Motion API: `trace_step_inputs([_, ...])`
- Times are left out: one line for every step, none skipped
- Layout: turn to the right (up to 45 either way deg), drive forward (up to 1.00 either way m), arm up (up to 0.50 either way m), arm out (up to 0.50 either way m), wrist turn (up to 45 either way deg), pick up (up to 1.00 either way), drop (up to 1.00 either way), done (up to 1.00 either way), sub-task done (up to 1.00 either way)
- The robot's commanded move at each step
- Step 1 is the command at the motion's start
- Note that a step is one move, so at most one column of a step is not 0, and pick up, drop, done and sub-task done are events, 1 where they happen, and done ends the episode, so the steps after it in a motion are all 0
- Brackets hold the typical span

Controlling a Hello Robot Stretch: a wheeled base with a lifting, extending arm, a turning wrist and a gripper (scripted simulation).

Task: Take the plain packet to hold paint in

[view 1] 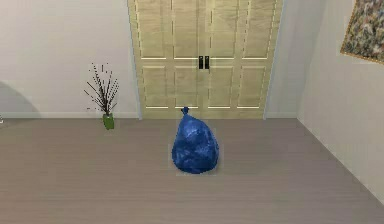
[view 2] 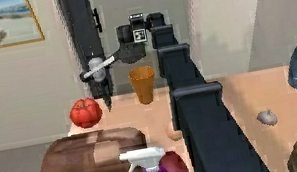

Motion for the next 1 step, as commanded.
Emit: trace_step_inputs([0.0,0.0,0.0,0.0,0.0,0.0,0.0,1.0,0.0])
